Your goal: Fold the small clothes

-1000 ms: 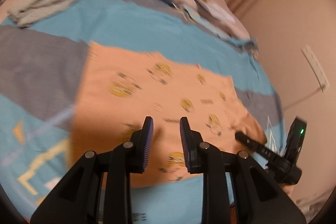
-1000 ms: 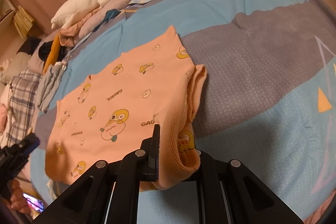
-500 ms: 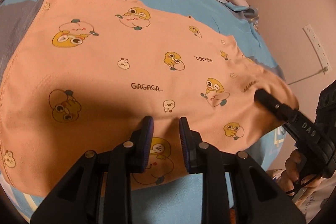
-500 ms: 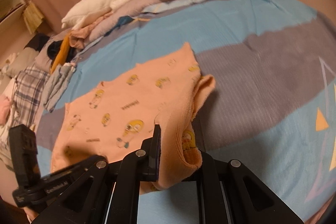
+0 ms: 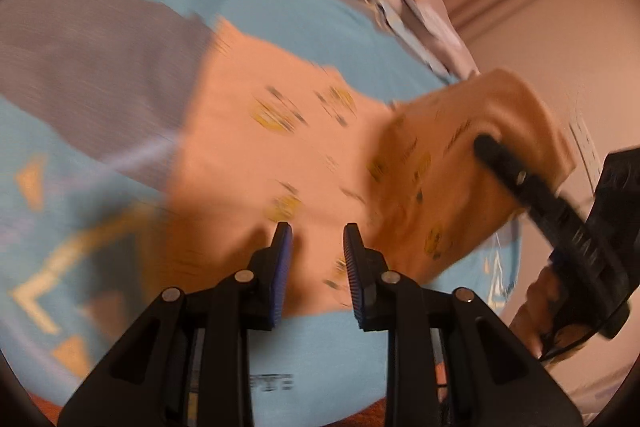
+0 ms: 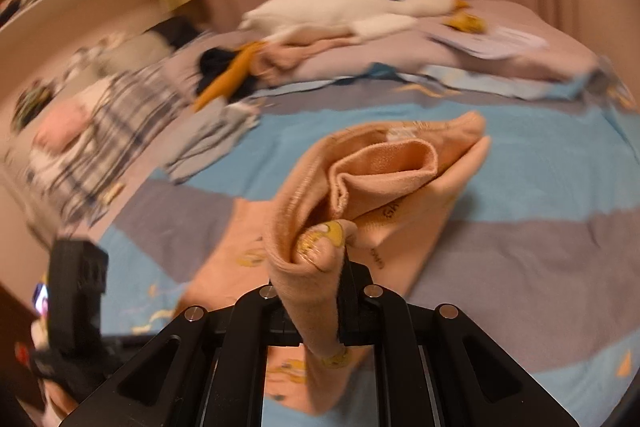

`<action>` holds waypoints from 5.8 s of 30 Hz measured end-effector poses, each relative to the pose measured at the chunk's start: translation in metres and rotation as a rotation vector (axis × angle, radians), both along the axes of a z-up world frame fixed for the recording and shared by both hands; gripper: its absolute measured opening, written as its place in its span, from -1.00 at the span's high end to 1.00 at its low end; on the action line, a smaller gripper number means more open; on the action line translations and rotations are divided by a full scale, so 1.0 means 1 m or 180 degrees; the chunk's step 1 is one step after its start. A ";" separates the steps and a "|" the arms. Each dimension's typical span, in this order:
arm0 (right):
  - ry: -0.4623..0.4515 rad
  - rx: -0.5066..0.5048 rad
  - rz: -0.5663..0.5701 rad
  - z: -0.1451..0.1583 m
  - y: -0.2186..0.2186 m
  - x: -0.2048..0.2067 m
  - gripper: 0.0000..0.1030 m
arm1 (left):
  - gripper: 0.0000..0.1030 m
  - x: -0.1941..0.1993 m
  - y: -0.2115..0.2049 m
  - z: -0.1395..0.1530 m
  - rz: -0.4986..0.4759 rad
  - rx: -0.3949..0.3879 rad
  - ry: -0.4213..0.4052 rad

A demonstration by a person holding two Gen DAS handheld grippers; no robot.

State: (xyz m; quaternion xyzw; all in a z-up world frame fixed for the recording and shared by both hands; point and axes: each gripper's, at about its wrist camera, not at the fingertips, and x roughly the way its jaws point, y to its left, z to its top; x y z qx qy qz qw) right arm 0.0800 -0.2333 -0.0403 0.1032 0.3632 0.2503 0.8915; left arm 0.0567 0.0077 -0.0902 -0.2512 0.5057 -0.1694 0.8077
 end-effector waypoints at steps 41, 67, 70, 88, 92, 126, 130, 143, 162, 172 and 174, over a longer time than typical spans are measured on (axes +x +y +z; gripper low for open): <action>0.0771 -0.0059 0.0047 -0.055 -0.025 -0.022 -0.17 | -0.40 0.075 0.008 -0.012 -0.0304 -0.0249 0.0122; 0.0756 -0.0220 -0.0137 -0.061 -0.018 -0.007 -0.17 | 0.76 0.056 0.015 0.003 -0.0261 0.0808 -0.0452; 0.0795 -0.0217 -0.0104 -0.064 -0.012 -0.005 -0.17 | 0.74 0.057 0.017 -0.012 -0.0209 0.0820 -0.0287; 0.0955 -0.0429 0.0068 -0.077 0.014 -0.008 -0.17 | 0.11 0.023 0.038 -0.031 -0.0044 0.0768 -0.0087; 0.0984 -0.0503 0.0107 -0.082 0.018 -0.011 -0.17 | -0.09 0.015 0.040 -0.035 -0.0017 0.0746 -0.0024; 0.0937 -0.0042 0.0181 -0.082 0.029 0.034 0.41 | 0.49 0.044 0.017 -0.036 -0.0156 0.0422 -0.0073; 0.0859 0.0022 0.0177 -0.072 0.023 0.031 0.54 | 0.53 0.041 0.011 -0.019 -0.0136 0.0428 -0.0180; 0.0487 0.0015 -0.0168 -0.041 -0.030 0.022 0.54 | 0.53 0.043 -0.049 0.013 -0.0423 0.0466 -0.0493; 0.0834 -0.0112 -0.0503 -0.082 -0.058 0.031 0.53 | 0.35 0.061 -0.092 -0.023 -0.0553 0.0740 -0.0215; 0.0660 -0.0032 -0.0667 -0.060 -0.076 0.015 -0.06 | -0.59 0.045 -0.079 0.009 -0.0374 0.0842 -0.0467; 0.0549 0.0011 -0.0709 -0.050 -0.080 0.009 -0.30 | -0.84 0.041 -0.076 0.020 -0.0343 0.0893 -0.0514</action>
